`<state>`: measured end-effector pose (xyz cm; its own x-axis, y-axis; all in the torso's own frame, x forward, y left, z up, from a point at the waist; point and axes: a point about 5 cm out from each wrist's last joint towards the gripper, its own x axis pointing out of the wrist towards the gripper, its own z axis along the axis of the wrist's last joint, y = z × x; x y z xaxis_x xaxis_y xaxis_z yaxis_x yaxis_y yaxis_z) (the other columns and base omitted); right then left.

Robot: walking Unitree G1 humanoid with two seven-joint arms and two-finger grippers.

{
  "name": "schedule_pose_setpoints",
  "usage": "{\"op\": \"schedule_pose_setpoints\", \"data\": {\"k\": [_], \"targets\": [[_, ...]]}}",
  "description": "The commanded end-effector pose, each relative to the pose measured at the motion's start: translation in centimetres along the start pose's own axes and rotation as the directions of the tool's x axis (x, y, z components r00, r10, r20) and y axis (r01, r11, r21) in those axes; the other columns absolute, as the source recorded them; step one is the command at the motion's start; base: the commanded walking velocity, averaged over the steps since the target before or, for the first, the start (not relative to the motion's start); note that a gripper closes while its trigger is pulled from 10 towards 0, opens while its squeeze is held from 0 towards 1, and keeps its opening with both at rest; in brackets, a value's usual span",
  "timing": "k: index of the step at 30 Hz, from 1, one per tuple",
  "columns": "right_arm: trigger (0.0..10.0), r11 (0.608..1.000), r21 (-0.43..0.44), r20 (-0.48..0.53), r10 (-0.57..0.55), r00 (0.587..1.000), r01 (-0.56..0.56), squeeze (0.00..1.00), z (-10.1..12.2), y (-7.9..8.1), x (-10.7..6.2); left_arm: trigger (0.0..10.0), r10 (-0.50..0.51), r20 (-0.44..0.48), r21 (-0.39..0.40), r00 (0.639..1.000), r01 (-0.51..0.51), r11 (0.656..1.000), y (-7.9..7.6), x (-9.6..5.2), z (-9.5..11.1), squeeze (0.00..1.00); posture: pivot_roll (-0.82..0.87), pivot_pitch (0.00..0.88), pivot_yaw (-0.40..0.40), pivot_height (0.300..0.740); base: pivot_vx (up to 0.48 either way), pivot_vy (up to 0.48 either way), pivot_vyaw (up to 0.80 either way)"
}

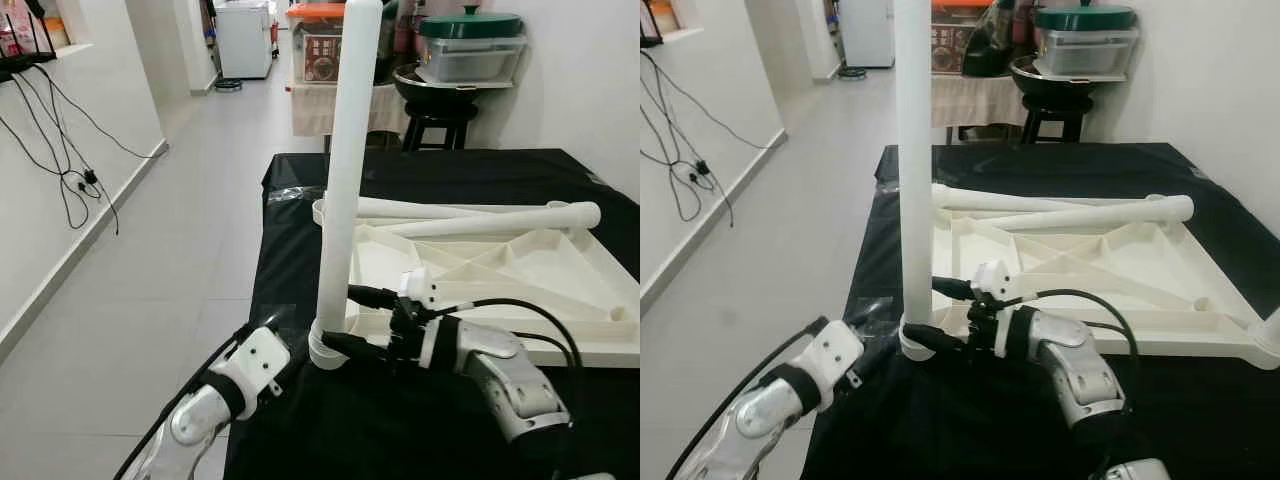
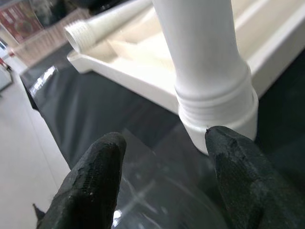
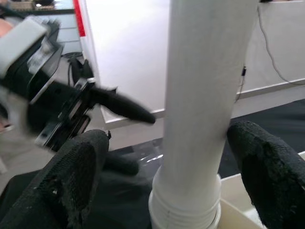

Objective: Building children table

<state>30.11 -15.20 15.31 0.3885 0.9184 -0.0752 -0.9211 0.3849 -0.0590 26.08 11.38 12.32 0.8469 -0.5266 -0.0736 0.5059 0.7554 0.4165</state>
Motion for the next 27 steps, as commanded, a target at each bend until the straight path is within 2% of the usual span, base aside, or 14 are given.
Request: {"op": "schedule_pose_setpoints", "data": {"k": [1,6,15,17,19,27], "targets": [[10.0,1.000,0.006,0.022,0.021,1.000,-0.021,0.00,0.4,0.1,-0.1,10.0,0.000,0.003,-0.009,1.000,0.000,1.000,0.3,0.1,-0.1,0.00,0.07,0.000,-0.010,0.740,0.000,0.000,0.00],[10.0,1.000,0.000,0.027,0.018,0.999,-0.018,0.00,0.5,0.0,-0.5,10.0,-0.007,0.023,0.009,1.000,0.007,1.000,1.0,0.5,0.3,0.00,0.05,0.000,0.010,0.740,0.000,0.000,0.00],[10.0,1.000,-0.014,0.038,0.015,0.999,-0.014,0.00,0.5,0.1,-0.5,10.0,-0.045,0.055,0.016,0.997,0.044,0.999,1.2,0.8,1.1,0.00,0.05,0.000,0.031,0.740,0.000,0.000,0.00],[10.0,1.000,-0.021,0.042,0.006,0.999,-0.006,0.00,0.6,0.0,-0.6,10.0,-0.048,0.067,0.015,0.997,0.047,0.999,1.3,0.9,1.5,0.00,0.05,0.000,0.032,0.740,0.000,0.000,0.00],[10.0,0.999,-0.038,0.048,-0.017,0.999,0.019,0.00,0.8,-0.2,-0.8,10.0,-0.046,0.113,0.027,0.992,0.043,0.999,2.0,1.1,2.9,0.00,0.05,0.000,0.037,0.740,0.000,0.000,0.00],[10.0,0.999,-0.047,0.062,-0.017,0.998,0.020,0.00,1.2,-0.4,-0.5,10.0,-0.044,0.174,0.008,0.984,0.043,0.999,2.8,1.4,4.5,0.00,0.04,0.000,0.048,0.740,0.000,0.000,0.00]]}}
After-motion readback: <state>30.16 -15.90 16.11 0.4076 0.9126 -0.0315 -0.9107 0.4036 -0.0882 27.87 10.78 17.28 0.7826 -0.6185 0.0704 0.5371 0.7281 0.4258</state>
